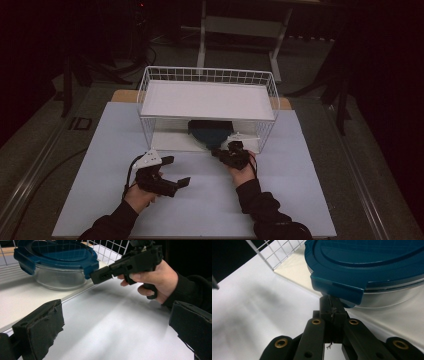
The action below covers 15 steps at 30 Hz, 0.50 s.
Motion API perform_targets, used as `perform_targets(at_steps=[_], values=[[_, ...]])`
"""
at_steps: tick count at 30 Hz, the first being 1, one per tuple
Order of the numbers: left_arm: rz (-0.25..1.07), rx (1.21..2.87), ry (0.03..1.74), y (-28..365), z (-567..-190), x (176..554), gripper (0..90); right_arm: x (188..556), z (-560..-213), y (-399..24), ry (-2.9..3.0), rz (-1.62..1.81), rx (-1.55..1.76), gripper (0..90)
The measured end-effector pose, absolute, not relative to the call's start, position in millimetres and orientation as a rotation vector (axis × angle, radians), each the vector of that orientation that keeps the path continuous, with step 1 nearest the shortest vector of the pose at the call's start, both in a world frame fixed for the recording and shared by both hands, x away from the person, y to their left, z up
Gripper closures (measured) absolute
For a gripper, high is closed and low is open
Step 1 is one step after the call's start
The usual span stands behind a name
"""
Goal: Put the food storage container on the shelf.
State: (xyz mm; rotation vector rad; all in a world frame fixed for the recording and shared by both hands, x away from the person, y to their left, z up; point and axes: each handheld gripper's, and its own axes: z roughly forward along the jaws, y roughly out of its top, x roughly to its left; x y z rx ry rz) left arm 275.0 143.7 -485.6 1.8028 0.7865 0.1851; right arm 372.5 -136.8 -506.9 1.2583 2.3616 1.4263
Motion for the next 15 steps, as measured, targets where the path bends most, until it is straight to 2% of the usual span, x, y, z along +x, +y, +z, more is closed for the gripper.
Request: perform_targets(at_steps=[6, 15], values=[[0.185, 1.799, 0.786, 144.9, -485.4, 275.1, 0.0, 382.3, -506.8, -136.7, 2.354, 1.428, 1.283, 90.0], [0.187, 1.801, 0.775, 145.3, -484.3, 272.8, 0.0, 371.4, -502.4, -132.8, 2.363, 1.455, 1.232, 88.1]])
